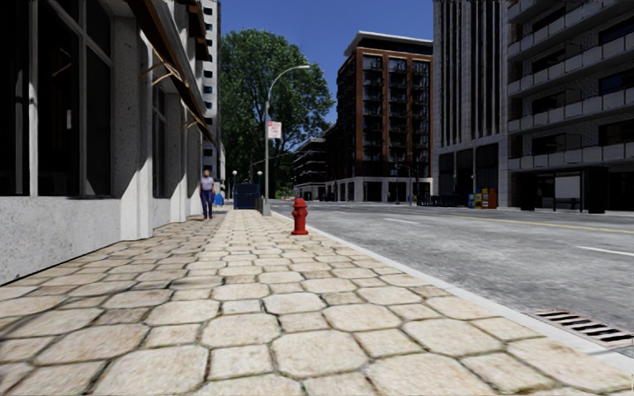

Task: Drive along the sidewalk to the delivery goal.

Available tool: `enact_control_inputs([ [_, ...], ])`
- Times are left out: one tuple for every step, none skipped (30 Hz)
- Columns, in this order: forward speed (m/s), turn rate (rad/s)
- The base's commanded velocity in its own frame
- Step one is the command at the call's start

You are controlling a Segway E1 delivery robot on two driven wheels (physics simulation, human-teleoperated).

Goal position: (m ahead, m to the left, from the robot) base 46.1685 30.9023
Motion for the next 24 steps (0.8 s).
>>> enact_control_inputs([
  [2.0, 0.36],
  [2.0, 0.36],
  [2.0, 0.36],
  [2.0, 0.36],
  [2.0, 0.36],
  [2.0, 0.36],
  [2.0, 0.36],
  [2.0, 0.36],
  [2.0, 0.36],
  [2.0, 0.36],
  [2.0, 0.36],
  [2.0, 0.36],
  [2.0, 0.36],
  [2.0, 0.37],
  [2.0, 0.38],
  [2.0, 0.38],
  [2.0, 0.38],
  [2.0, 0.38],
  [2.0, 0.38],
  [2.0, 0.38],
  [2.0, 0.38],
  [2.0, 0.38],
  [2.0, 0.38],
  [2.0, 0.38],
])
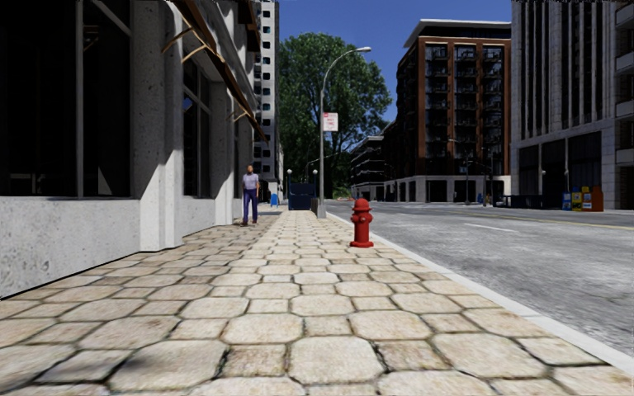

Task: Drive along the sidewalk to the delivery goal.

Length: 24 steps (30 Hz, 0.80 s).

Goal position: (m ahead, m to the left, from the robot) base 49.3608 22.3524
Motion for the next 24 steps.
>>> enact_control_inputs([
  [2.0, 0.38],
  [2.0, 0.32],
  [2.0, 0.0],
  [2.0, 0.0],
  [2.0, 0.0],
  [2.0, 0.0],
  [2.0, 0.0],
  [2.0, 0.0],
  [2.0, 0.0],
  [2.0, 0.0],
  [2.0, 0.0],
  [2.0, 0.0],
  [2.0, 0.0],
  [2.0, 0.0],
  [2.0, 0.0],
  [2.0, 0.0],
  [2.0, 0.0],
  [2.0, 0.0],
  [2.0, 0.0],
  [2.0, 0.0],
  [2.0, 0.0],
  [2.0, 0.0],
  [2.0, 0.0],
  [2.0, 0.0],
])
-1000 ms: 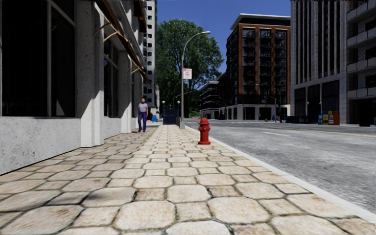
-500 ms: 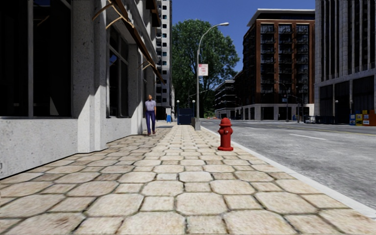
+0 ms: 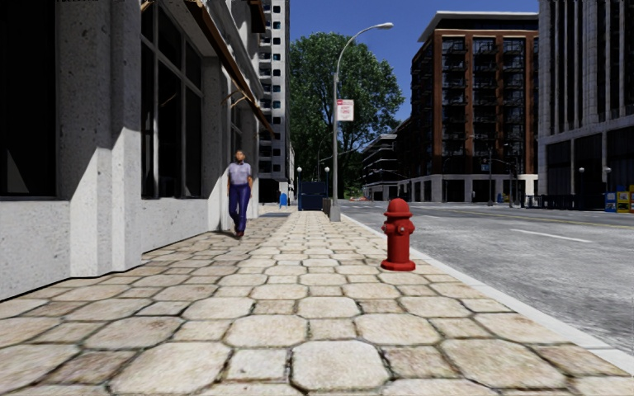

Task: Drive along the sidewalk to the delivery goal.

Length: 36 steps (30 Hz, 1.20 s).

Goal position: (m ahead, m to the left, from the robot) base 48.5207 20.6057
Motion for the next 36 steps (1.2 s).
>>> enact_control_inputs([
  [2.0, 0.0],
  [2.0, 0.0],
  [2.0, 0.0],
  [2.0, 0.01],
  [2.0, 0.05],
  [2.0, 0.05],
  [2.0, 0.06],
  [2.0, 0.07],
  [2.0, 0.07],
  [2.0, 0.08],
  [2.0, 0.12],
  [2.0, 0.14],
  [2.0, 0.14],
  [2.0, 0.14],
  [2.0, 0.14],
  [2.0, 0.14],
  [2.0, 0.14],
  [2.0, 0.14],
  [2.0, 0.14],
  [2.0, 0.14],
  [2.0, 0.15],
  [2.0, 0.15],
  [2.0, 0.15],
  [2.0, 0.15],
  [2.0, 0.16],
  [2.0, 0.19],
  [2.0, 0.24],
  [2.0, 0.24],
  [2.0, 0.32],
  [2.0, 0.34],
  [2.0, 0.32],
  [2.0, 0.32],
  [2.0, 0.31],
  [2.0, 0.27],
  [2.0, 0.19],
  [2.0, 0.19],
])
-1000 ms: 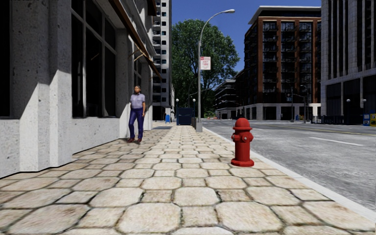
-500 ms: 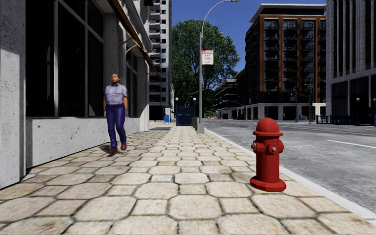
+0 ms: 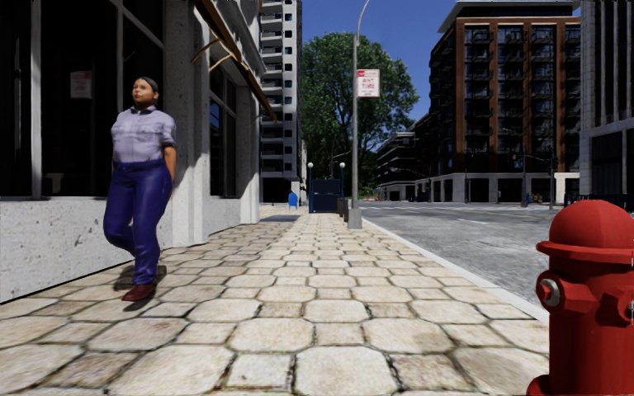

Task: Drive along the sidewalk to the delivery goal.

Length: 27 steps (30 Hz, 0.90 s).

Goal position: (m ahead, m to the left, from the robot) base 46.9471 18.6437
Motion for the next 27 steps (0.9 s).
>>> enact_control_inputs([
  [2.0, 0.12],
  [2.0, 0.1],
  [2.0, 0.1],
  [2.0, 0.09],
  [2.0, 0.02],
  [2.0, 0.0],
  [2.0, 0.0],
  [2.0, 0.0],
  [2.0, 0.0],
  [2.0, 0.0],
  [2.0, 0.0],
  [2.0, 0.0],
  [2.0, 0.0],
  [2.0, 0.0],
  [2.0, 0.0],
  [2.0, 0.0],
  [2.0, 0.0],
  [2.0, 0.0],
  [2.0, 0.0],
  [2.0, 0.0],
  [2.0, 0.0],
  [2.0, 0.0],
  [2.0, 0.0],
  [2.0, 0.0],
  [2.0, 0.0],
  [2.0, 0.0],
  [2.0, 0.0],
])
